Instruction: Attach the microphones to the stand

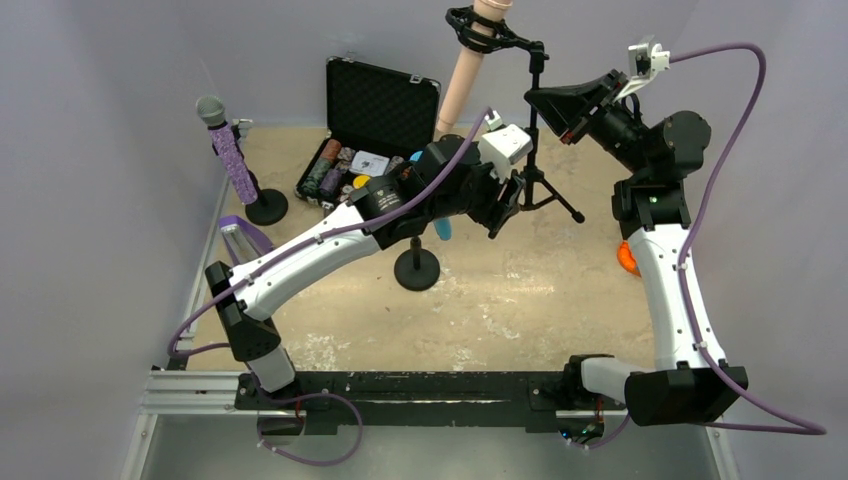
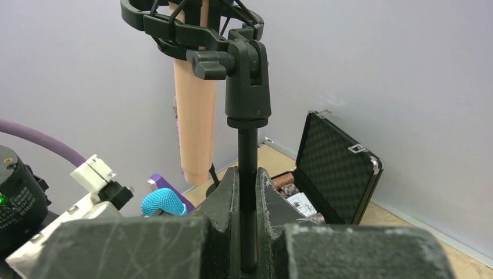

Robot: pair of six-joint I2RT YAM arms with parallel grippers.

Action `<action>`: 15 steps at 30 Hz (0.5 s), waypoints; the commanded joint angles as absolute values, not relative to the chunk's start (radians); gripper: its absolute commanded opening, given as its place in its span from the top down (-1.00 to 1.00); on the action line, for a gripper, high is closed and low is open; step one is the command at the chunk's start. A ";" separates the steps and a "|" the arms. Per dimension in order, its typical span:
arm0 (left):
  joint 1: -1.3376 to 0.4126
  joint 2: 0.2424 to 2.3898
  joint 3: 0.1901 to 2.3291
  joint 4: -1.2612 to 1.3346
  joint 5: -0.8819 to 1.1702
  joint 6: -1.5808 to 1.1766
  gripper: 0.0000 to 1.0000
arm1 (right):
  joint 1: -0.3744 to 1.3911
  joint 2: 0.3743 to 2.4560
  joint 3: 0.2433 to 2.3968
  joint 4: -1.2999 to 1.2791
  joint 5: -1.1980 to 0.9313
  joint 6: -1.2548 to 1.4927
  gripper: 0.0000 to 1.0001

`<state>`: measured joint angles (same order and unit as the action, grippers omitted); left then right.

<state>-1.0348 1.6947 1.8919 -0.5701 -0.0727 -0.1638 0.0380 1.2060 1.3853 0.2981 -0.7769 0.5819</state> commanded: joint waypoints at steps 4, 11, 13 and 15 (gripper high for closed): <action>-1.039 1.708 1.964 -0.569 0.035 -0.172 -0.13 | 0.036 1.179 1.422 0.375 -0.740 0.579 1.00; -1.037 1.750 2.010 -0.613 0.058 -0.153 0.01 | 0.036 1.168 1.413 0.382 -0.745 0.578 1.00; -1.037 1.759 2.010 -0.623 0.059 -0.153 -0.01 | 0.036 1.167 1.415 0.380 -0.745 0.578 1.00; -1.037 1.764 2.009 -0.626 0.060 -0.152 0.02 | 0.035 1.167 1.416 0.380 -0.746 0.579 1.00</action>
<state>-1.0348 1.7515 1.9690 -0.6071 0.0406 -0.1635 0.0383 1.2049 1.3853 0.2985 -0.7773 0.5755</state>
